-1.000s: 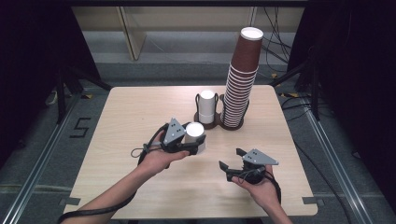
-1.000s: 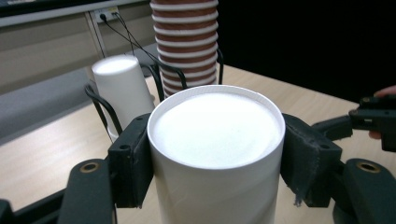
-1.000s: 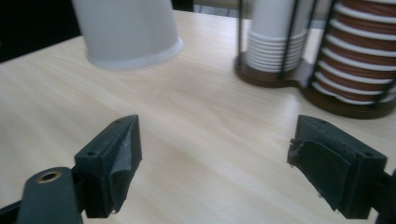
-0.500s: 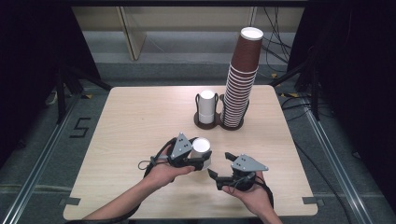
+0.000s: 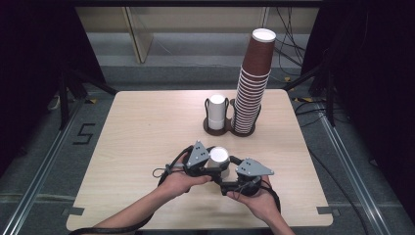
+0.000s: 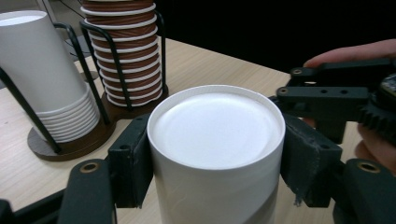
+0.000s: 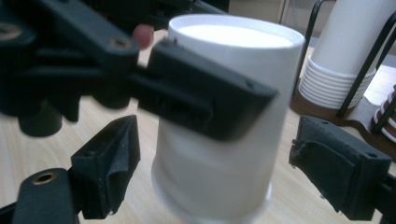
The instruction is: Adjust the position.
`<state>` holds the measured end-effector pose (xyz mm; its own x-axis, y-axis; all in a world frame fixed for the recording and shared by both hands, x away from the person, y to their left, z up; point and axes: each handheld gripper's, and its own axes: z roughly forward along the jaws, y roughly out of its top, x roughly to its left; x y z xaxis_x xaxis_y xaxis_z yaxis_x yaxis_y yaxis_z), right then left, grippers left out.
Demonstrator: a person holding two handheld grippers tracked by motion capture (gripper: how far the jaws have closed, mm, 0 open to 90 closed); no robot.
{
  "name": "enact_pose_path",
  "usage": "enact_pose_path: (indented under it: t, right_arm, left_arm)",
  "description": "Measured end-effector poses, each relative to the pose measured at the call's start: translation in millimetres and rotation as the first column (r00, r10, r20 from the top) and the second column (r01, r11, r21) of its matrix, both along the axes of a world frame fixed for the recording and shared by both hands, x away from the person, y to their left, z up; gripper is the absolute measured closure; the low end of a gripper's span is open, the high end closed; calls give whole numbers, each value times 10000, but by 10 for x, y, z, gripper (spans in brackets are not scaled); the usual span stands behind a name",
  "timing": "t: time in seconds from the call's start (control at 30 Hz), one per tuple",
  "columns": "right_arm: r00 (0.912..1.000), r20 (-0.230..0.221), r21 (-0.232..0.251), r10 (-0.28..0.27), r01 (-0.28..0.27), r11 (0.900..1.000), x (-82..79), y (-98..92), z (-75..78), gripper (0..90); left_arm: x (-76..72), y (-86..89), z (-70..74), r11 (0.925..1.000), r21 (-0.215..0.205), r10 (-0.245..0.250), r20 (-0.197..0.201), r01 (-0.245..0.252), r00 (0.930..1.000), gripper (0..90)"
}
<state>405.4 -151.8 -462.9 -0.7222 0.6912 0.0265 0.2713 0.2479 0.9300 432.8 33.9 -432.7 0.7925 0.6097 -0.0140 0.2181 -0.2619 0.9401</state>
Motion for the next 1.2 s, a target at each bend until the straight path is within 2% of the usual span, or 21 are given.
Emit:
enact_pose_path:
  t: [0.03, 0.1, 0.17, 0.2, 0.3, 0.33, 0.37, 0.4, 0.43, 0.5, 0.57, 0.63, 0.77, 0.83, 0.9, 0.93, 0.97, 1.03, 1.1, 1.13, 1.2]
  right_arm:
    - [10000, -50, 16, 21, -21, 10000, 8, 13, 4, 163]
    - [9995, 305, -129, 50, -46, 9999, 43, 17, -3, 188]
    - [9997, 238, -138, 32, -29, 9999, 41, 19, -8, 202]
    - [10000, 15, -132, 64, -64, 9999, 34, 24, -17, 229]
    - [9996, 274, -203, 43, -37, 9998, 45, 6, -18, 245]
    - [10000, 81, 1, -54, 54, 10000, 34, 11, -22, 250]
    - [9999, 125, -100, -7, 8, 10000, 39, -3, -16, 255]
    - [9999, 129, 54, -83, 82, 10000, 34, 1, -15, 262]
    - [9997, -67, 237, -226, 228, 9995, 18, 6, -12, 273]
    - [9999, 105, 170, -137, 135, 9998, 35, -7, -11, 281]
    - [9992, -318, 414, -234, 248, 9988, 19, -4, -15, 288]
    - [9998, -158, 334, -137, 142, 9993, 33, -12, -18, 291]
    - [9996, -146, 349, -261, 266, 9990, 24, -10, -22, 302]
    - [9997, -67, 434, -254, 257, 9987, 24, -8, -36, 315]
    - [9984, -356, 414, -449, 464, 9981, -8, -8, -33, 321]
    - [9984, -356, 414, -449, 464, 9981, -8, -8, -33, 321]
    - [9992, -153, 334, -370, 375, 9987, 7, -25, -36, 327]
    - [9992, -55, 310, -384, 385, 9988, 8, -31, -34, 329]
    - [9990, -38, 310, -438, 439, 9986, 11, -26, -34, 330]
    - [9991, -212, 307, -378, 384, 9988, 10, -27, -35, 330]
    - [9987, -142, 252, -490, 493, 9985, 16, -41, -40, 330]
  left_arm:
    - [-9, -16, 1, 10000, -80, -13, 29, 13, 10000, 329]
    - [-29, -43, 6, 9999, -106, -99, 60, 99, 9999, 329]
    - [-32, -52, 6, 9998, -135, -127, 37, 128, 9999, 329]
    - [-33, -60, 6, 9999, -73, -148, -3, 148, 9999, 329]
    - [-27, -61, 7, 9998, -99, -147, -34, 147, 9999, 328]
    - [-25, -63, 6, 9998, -152, -141, -40, 140, 9999, 328]
    - [-23, -61, 9, 9998, -177, -134, -66, 133, 9999, 327]
    - [-22, -61, 11, 9997, -192, -125, -72, 124, 9999, 326]
    - [-21, -61, 12, 9997, -208, -116, -92, 114, 9999, 323]
    - [-17, -66, 5, 9995, -277, -137, -109, 134, 9998, 320]
    - [-18, -66, 3, 9997, -228, -107, -158, 103, 9998, 318]
    - [-17, -67, 1, 9997, -240, -100, -184, 96, 9998, 318]
    - [-14, -70, -2, 9996, -289, -83, -222, 77, 9997, 314]
    - [-7, -81, -18, 9989, -456, -90, -294, 76, 9995, 311]
    - [-8, -81, -19, 9992, -393, -86, -364, 72, 9993, 308]
    - [-8, -81, -19, 9992, -393, -86, -364, 72, 9993, 305]
    - [-5, -86, -18, 9989, -473, -68, -409, 49, 9991, 303]
    - [-5, -91, -14, 9981, -610, -114, -391, 90, 9992, 300]
    - [-9, -81, 15, 9976, -692, -53, -220, 38, 9997, 268]
    - [-9, -70, 31, 9971, -755, -43, -203, 28, 9998, 247]
    - [-19, -52, 64, 9964, -852, -7, -62, 1, 10000, 204]
